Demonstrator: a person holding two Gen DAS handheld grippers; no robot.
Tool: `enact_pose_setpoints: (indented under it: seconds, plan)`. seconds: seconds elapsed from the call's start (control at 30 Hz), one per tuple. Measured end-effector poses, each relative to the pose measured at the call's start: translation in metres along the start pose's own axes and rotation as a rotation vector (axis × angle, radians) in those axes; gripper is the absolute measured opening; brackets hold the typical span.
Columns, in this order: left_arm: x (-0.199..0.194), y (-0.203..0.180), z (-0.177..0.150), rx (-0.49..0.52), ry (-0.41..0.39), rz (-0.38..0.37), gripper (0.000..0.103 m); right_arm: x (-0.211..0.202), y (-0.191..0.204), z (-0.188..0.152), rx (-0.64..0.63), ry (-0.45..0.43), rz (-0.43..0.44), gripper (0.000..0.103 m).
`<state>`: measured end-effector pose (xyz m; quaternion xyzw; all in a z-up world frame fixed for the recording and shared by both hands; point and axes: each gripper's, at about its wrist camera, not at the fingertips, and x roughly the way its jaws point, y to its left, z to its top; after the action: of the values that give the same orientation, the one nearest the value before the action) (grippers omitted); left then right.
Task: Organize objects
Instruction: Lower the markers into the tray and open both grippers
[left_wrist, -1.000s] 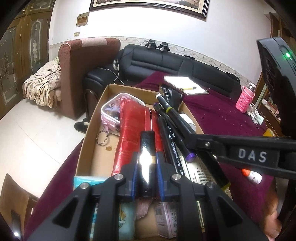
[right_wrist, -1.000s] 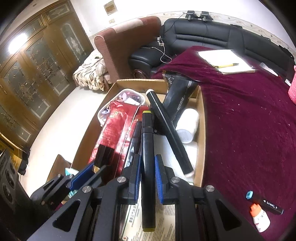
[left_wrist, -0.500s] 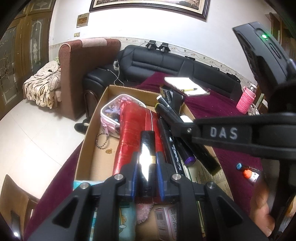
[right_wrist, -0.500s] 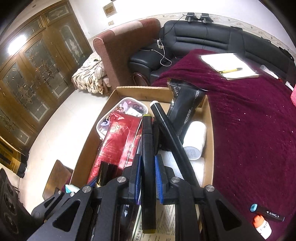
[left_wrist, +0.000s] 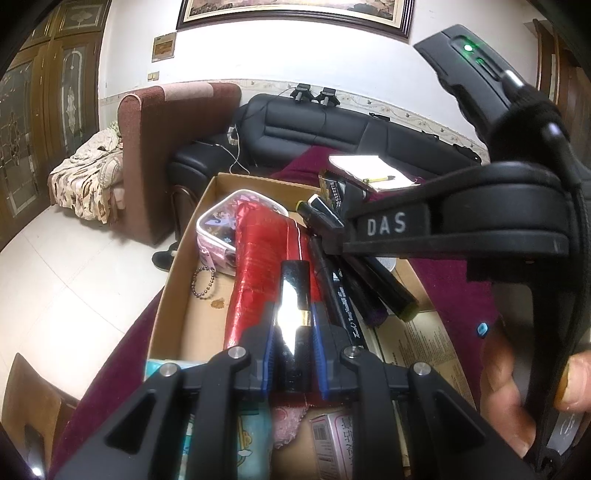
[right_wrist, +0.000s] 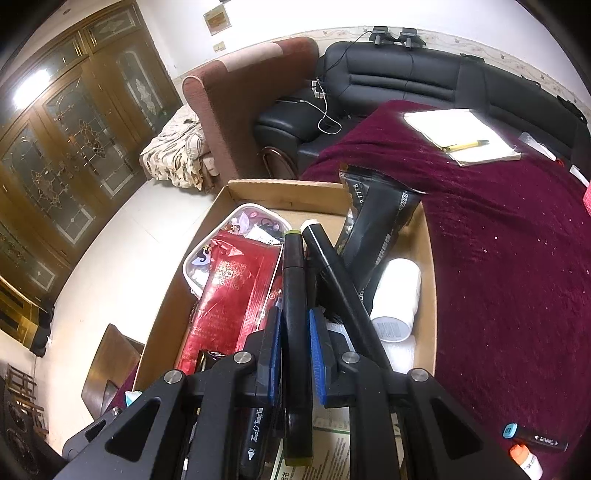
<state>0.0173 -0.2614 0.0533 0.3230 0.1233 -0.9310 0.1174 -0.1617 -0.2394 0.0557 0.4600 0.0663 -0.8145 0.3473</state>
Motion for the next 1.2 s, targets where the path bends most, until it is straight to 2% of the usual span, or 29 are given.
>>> enact_pose_setpoints:
  seconds: [0.6, 0.7, 0.87, 1.07, 1.2]
  plan:
    - [-0.001, 0.000, -0.002, 0.007, -0.010, 0.000, 0.018, 0.000, -0.004, -0.001, 0.018, 0.008, 0.025, 0.019]
    - [0.000, -0.003, -0.001, 0.009, -0.012, -0.013, 0.023, -0.002, -0.005, -0.002, 0.021, 0.008, 0.037, 0.019]
    - [-0.003, -0.005, 0.000, 0.010, -0.021, -0.034, 0.042, -0.005, -0.004, -0.003, 0.025, 0.004, 0.045, 0.019]
    - [-0.004, -0.008, -0.002, 0.012, -0.019, -0.051, 0.050, -0.010, -0.006, -0.003, 0.036, 0.001, 0.060, 0.019]
    - [-0.004, -0.008, -0.002, 0.007, -0.019, -0.052, 0.051, -0.016, -0.006, -0.003, 0.034, -0.011, 0.061, 0.019]
